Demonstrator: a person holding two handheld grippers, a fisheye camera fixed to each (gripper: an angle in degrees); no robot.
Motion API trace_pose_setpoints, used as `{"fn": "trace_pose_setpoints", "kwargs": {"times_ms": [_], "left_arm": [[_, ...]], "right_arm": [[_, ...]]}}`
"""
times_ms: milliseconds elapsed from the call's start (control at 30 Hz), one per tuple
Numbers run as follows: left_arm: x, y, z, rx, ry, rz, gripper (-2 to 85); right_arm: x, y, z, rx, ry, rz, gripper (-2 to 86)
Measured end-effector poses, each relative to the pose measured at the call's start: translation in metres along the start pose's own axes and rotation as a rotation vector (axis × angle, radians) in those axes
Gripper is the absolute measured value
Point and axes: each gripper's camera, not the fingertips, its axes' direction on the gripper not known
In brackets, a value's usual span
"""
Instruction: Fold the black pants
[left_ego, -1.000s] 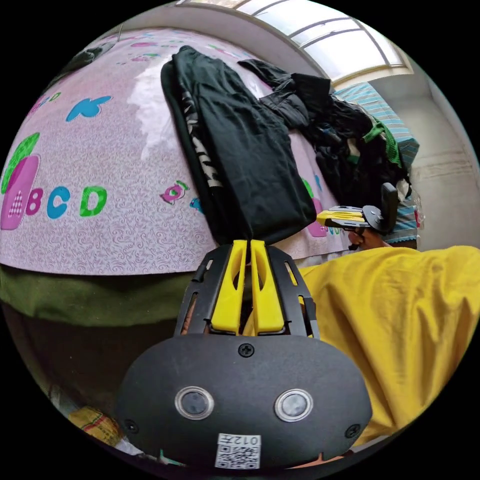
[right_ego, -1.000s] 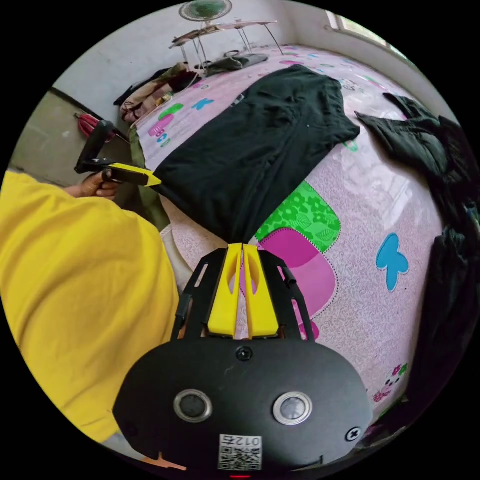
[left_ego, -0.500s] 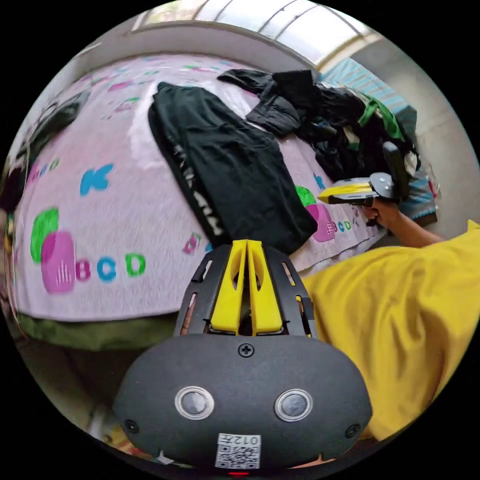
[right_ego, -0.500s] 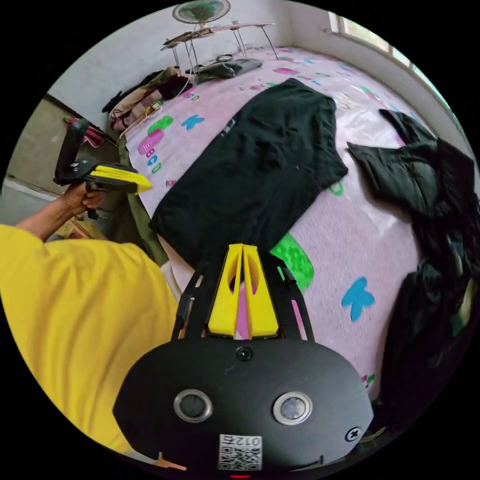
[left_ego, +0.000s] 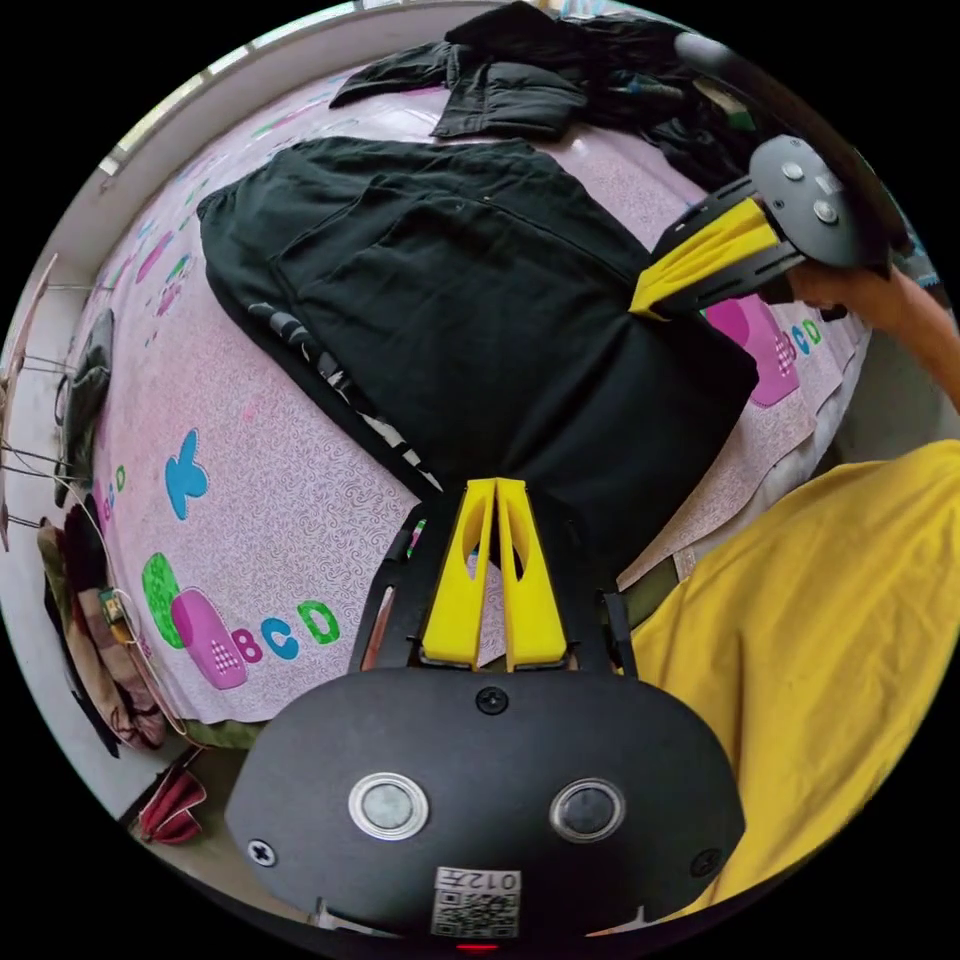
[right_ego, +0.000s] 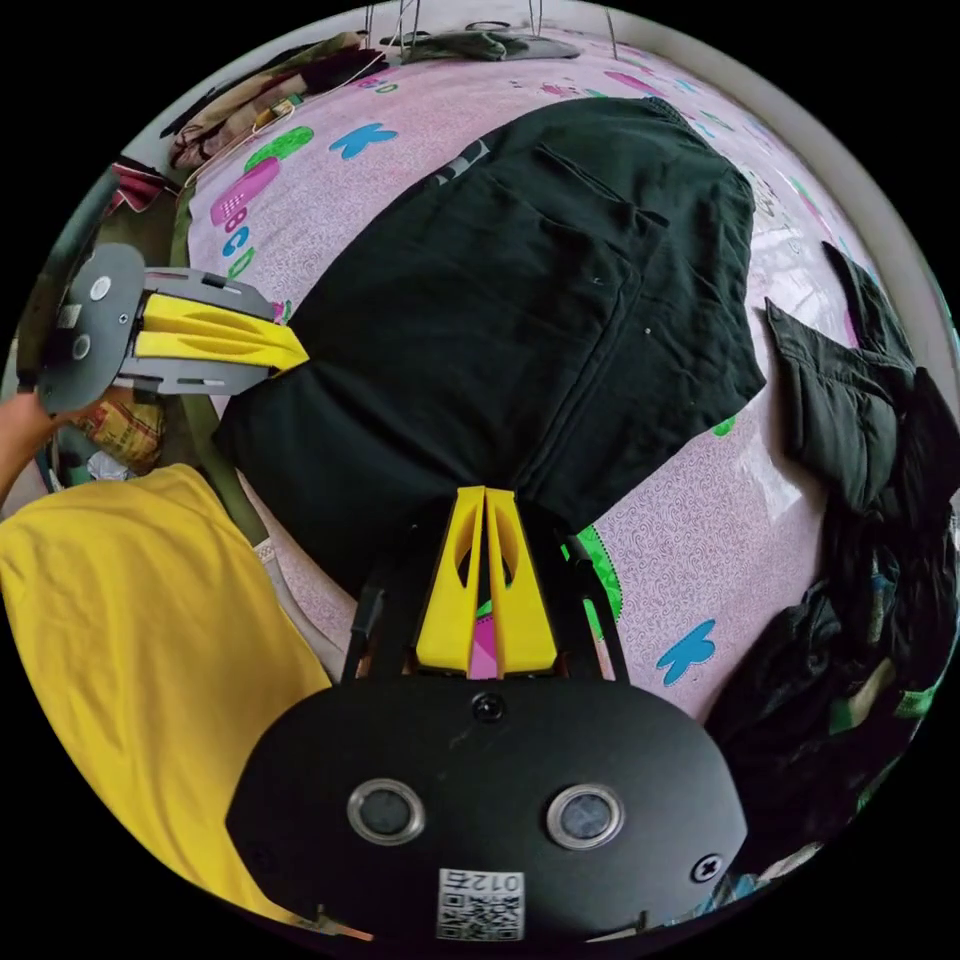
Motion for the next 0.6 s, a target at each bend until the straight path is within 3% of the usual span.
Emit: {"fn": "trace_pose_setpoints", "kwargs": {"times_ms": [300,400,467,600], "left_arm": [[-0.003,0.0,-0.02,0.083,0.135,-0.139,0.1],[-0.014,0.001,-0.032,0.031,0.212,-0.244,0.0],[-0.015,0.009,-0.054,0.088,0.226,-0.293,0.0],[0.017,0.015,-0.085,0.115,0.198,-0.177,-0.1]], "right_arm": [[0.004,0.009,-0.009,0.15,-0.119,0.115,0.1],[0.006,0.016,-0.026,0.158,-0.143,0.161,0.0],[-0.002,0.027,-0.042,0.213,-0.122,0.111,0.0],[-0.035,0.042,-0.046,0.165,-0.079,-0.062,-0.1]]}}
